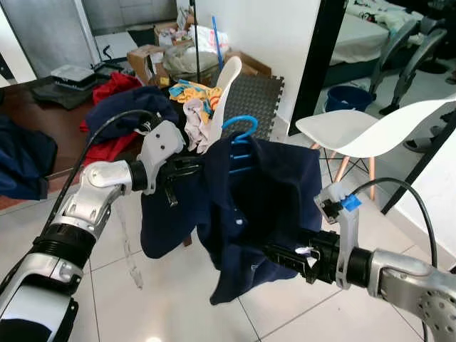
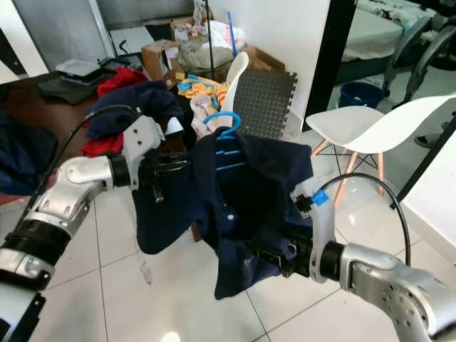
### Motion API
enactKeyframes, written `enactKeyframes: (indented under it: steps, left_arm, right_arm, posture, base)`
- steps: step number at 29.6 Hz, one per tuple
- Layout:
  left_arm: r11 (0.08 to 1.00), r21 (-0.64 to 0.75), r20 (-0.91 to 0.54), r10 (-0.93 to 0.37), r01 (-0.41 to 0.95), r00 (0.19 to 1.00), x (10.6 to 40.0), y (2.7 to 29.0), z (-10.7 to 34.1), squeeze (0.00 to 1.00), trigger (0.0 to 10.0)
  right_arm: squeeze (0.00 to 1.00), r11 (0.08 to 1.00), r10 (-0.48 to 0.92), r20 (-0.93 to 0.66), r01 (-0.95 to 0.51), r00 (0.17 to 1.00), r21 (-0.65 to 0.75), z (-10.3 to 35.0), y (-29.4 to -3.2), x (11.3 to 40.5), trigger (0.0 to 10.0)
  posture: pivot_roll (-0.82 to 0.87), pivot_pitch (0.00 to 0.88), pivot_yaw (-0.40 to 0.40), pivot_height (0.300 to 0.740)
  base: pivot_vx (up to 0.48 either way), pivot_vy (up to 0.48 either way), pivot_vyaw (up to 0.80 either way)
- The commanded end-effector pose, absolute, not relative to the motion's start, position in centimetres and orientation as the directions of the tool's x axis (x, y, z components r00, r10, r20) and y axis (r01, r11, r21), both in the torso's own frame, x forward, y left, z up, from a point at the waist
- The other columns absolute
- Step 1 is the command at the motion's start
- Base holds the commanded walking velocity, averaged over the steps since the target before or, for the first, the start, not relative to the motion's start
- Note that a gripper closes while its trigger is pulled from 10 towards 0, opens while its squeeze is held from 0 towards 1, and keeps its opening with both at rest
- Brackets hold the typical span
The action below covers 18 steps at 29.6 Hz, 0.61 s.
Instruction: Hang hanger
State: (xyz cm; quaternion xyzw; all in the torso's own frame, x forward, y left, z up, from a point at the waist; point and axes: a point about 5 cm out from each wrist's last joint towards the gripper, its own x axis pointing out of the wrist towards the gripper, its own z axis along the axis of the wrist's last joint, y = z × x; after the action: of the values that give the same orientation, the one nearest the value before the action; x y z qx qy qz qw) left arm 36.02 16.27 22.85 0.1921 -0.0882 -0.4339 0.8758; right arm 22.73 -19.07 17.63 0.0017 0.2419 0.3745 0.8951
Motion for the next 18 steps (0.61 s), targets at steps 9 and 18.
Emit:
enactKeyframes:
  steps: [9,18]
  left_arm:
    - [0.527,0.304,0.044,-0.840,0.793,0.541,34.7,16.2,22.2,0.00,10.0]
    - [0.122,0.262,-0.185,-0.967,0.957,0.174,30.8,16.7,20.8,0.00,10.0]
  right_arm:
    - [1.00,0.634,0.762,-0.282,-0.760,0.583,0.142,19.7,-19.4,22.2,10.0]
    - [1.00,0.545,0.838,-0.084,-0.835,0.540,0.070,24.2,-20.7,22.4,10.0]
  posture:
    - [-0.01,0.078,0.003,0.740]
    - [-0.01,0.070,-0.002,0.740]
  base:
    - [0.000,0.000,0.00]
    - [0.000,0.000,0.00]
